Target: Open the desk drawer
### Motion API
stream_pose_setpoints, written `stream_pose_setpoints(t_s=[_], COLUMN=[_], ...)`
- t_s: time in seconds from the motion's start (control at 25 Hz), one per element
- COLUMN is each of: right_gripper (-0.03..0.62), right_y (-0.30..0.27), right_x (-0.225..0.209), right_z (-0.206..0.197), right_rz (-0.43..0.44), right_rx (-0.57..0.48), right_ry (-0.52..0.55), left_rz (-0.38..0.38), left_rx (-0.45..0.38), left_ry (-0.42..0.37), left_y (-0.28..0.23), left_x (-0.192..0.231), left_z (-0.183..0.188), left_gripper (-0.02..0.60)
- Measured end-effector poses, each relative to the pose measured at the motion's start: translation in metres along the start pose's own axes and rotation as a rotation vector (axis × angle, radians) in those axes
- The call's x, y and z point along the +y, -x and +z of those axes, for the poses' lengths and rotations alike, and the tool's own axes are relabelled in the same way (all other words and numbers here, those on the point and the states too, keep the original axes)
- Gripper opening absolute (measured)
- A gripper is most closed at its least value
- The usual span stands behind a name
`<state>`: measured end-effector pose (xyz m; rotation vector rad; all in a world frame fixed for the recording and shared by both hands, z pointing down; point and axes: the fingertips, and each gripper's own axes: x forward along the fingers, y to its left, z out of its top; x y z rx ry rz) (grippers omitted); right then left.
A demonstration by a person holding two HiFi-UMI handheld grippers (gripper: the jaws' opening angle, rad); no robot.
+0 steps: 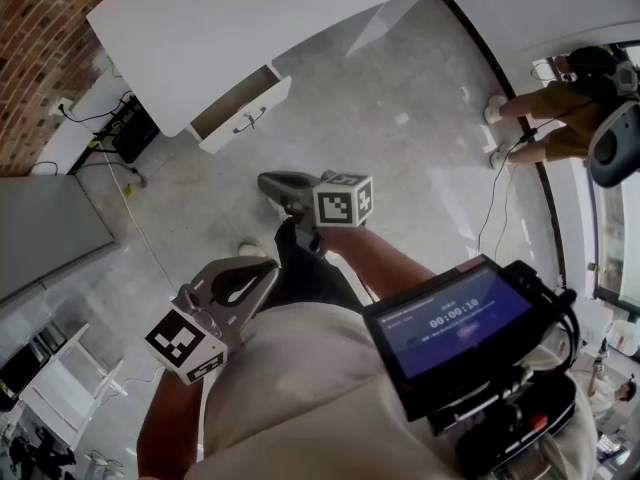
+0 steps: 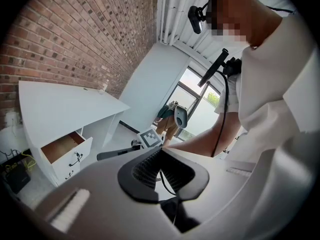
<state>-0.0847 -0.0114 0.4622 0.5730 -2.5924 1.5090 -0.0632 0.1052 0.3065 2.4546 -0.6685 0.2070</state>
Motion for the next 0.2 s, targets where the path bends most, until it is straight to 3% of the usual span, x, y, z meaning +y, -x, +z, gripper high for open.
stream_pose_setpoints(t_s=[0.2], right_gripper=[0.003], right_y=[0.0002], right_x=[-0.0038], right_z=[-0.0015], right_rz=[-0.001], right_rx=[0.002], right_ry=[-0.009], left_rz=[-0.003], left_rx=[0.006], left_ry=[0.0], left_y=[-0.0013], left_x=[0.0009], left_z=[-0.0001], left_gripper=[0.007])
